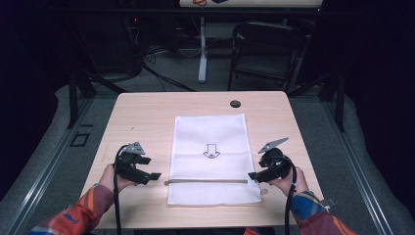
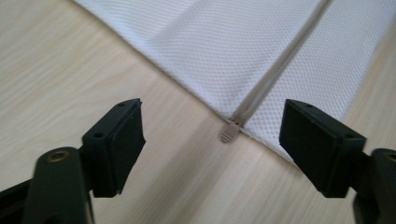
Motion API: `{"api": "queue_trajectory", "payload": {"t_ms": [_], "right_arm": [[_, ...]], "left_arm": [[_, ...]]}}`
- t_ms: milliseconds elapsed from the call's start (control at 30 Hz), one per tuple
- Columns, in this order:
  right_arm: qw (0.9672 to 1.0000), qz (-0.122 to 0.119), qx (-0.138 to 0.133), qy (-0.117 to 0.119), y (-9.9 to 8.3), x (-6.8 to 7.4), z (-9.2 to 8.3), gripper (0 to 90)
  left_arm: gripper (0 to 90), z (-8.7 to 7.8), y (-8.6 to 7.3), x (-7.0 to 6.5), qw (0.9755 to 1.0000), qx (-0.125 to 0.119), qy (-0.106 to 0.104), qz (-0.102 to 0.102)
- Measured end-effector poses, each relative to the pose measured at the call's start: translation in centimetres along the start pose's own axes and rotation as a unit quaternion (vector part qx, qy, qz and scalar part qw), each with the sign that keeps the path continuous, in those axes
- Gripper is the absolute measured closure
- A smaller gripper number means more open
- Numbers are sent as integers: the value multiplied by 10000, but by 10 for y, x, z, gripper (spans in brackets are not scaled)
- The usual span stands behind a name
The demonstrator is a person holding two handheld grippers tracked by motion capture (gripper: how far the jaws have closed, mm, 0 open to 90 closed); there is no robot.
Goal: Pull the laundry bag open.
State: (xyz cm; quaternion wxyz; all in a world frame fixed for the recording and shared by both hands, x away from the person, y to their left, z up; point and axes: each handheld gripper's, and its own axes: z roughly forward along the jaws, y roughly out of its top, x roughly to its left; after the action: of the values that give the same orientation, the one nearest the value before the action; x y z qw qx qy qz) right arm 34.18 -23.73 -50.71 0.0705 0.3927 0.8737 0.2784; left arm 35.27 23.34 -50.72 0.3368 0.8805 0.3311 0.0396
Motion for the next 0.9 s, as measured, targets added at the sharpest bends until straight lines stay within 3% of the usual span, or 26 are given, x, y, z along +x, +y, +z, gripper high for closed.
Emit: {"api": "queue_trajectory", "payload": {"t_ms": [133, 200, 300, 400, 467, 767, 900], "right_arm": [[9994, 314, -100, -121, -12, -10, -14, 151], [9986, 440, -175, -243, -19, -16, -23, 135], [9973, 667, -134, -286, -30, -24, -32, 63], [9953, 846, -258, -384, -40, -28, -40, 36], [9941, 935, -301, -454, -46, -31, -43, 23], [9910, 1206, -223, -532, -67, -43, -38, 0], [9901, 1274, -125, -577, -72, -49, -31, 0]], "left_arm": [[147, -11, -5, 4, 9995, -20, 230, -198], [119, -17, -10, 8, 9990, -13, 243, -370], [97, -24, -19, 13, 9972, -90, 366, -641], [74, -29, -29, 18, 9945, -148, 468, -930], [72, -30, -36, 20, 9929, -195, 444, -1085], [38, -27, -55, 26, 9858, -276, 584, -1551], [25, -24, -58, 30, 9849, -239, 618, -1600]]}}
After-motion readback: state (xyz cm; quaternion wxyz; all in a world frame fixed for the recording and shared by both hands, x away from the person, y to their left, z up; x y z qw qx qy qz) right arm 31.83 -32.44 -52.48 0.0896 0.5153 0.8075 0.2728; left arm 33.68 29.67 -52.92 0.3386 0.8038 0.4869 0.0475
